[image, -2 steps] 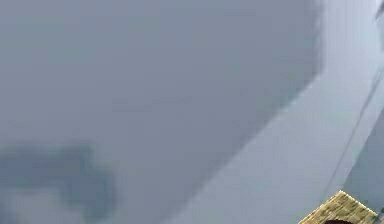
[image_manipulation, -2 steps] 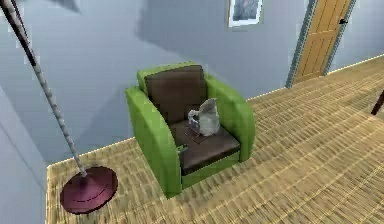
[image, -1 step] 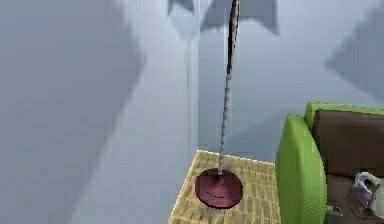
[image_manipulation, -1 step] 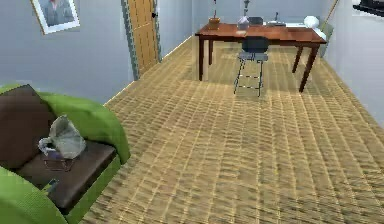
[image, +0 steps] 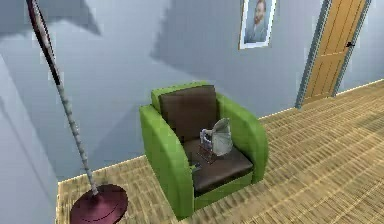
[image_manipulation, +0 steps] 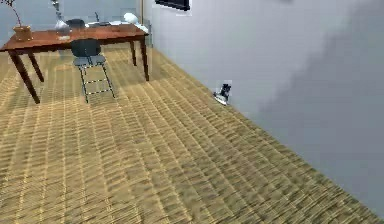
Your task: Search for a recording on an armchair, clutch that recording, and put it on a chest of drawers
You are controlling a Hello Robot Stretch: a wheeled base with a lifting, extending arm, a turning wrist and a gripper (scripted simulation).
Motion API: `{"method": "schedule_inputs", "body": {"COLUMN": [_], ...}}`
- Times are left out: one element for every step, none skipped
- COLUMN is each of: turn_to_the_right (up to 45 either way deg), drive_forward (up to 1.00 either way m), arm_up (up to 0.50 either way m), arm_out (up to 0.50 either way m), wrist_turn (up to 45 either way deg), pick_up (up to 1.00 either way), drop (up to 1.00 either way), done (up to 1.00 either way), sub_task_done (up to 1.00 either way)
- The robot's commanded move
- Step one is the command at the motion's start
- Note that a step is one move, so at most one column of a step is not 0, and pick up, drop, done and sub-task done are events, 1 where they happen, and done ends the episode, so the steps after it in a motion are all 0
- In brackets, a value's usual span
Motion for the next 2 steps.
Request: {"method": "schedule_inputs", "body": {"turn_to_the_right": [45.0, 0.0], "drive_forward": [0.0, 0.25], "arm_up": [0.0, 0.0], "arm_out": [0.0, 0.0], "wrist_turn": [0.0, 0.0], "pick_up": [0.0, 0.0], "drop": [0.0, 0.0], "done": [0.0, 0.0], "sub_task_done": [0.0, 0.0]}}
